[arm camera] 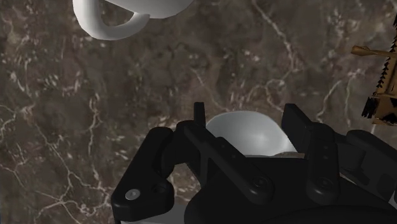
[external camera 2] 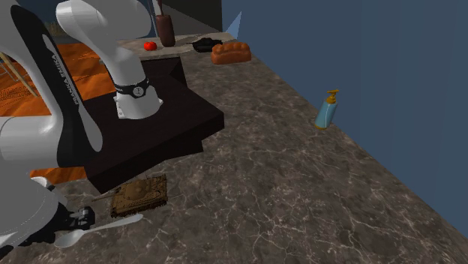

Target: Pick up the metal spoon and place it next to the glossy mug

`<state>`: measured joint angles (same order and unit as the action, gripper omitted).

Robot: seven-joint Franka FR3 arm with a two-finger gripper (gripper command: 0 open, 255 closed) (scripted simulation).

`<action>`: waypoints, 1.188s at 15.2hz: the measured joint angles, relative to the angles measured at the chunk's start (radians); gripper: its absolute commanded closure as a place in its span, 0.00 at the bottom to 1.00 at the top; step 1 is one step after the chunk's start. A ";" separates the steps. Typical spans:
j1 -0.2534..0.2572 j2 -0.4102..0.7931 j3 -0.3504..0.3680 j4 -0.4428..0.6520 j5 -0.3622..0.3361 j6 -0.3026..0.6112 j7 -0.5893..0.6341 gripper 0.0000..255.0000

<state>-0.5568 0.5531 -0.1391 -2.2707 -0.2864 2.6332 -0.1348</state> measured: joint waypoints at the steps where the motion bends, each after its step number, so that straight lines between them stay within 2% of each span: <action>1: 0.000 0.001 0.000 0.000 0.000 0.000 0.000 1.00; 3: 0.000 0.001 0.000 0.000 0.000 0.001 0.000 1.00; 4: 0.000 0.001 0.000 0.000 0.000 0.001 0.000 0.00; 10: 0.000 0.001 0.000 0.000 0.000 0.001 0.000 0.00; 14: 0.009 -0.088 0.011 -0.006 0.013 -0.083 -0.008 0.00; 18: 0.010 -0.111 0.014 -0.005 0.017 -0.107 -0.012 0.00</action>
<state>-0.5465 0.4416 -0.1255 -2.2761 -0.2695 2.5258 -0.1463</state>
